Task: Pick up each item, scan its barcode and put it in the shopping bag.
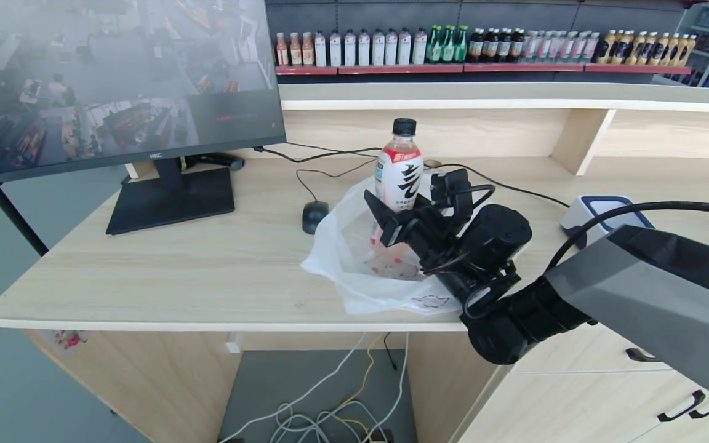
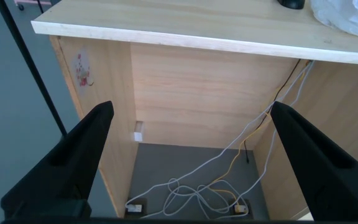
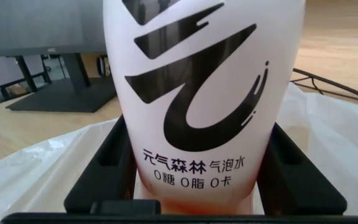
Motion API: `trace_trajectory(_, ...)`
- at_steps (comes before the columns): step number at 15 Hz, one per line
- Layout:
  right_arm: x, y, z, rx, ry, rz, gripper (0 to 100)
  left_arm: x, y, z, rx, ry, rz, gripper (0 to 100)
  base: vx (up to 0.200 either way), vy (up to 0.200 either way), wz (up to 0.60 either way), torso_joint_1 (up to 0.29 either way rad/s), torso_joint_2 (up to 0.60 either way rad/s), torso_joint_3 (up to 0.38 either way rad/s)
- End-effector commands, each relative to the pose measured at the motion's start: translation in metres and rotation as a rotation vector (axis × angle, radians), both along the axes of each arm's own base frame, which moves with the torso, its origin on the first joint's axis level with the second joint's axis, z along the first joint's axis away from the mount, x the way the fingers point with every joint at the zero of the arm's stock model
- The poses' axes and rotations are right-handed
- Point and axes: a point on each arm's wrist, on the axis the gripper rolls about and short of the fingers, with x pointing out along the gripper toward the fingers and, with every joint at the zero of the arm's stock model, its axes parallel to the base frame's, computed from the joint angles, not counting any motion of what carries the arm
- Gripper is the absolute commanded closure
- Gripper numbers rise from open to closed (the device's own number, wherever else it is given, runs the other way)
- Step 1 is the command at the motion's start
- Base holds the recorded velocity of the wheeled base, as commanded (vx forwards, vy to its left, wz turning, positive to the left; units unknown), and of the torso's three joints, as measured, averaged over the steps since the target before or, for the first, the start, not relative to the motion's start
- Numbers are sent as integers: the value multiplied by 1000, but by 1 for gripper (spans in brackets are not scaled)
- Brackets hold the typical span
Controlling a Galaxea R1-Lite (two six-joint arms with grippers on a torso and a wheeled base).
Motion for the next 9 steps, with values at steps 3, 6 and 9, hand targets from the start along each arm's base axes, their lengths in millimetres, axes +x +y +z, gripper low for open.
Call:
trace_trajectory(3,0,0,-4,-5,9,-2,100,0,0,0,0,-1,0,0,0,0,0,0,0,0)
trace_trajectory(6,0,1,-5,-6,10,1,100,0,0,0,0,-1,0,0,0,0,0,0,0,0)
trace_trajectory(9,2,3,-14,-16,26,1,100,0,0,0,0,-1,0,0,0,0,0,0,0,0)
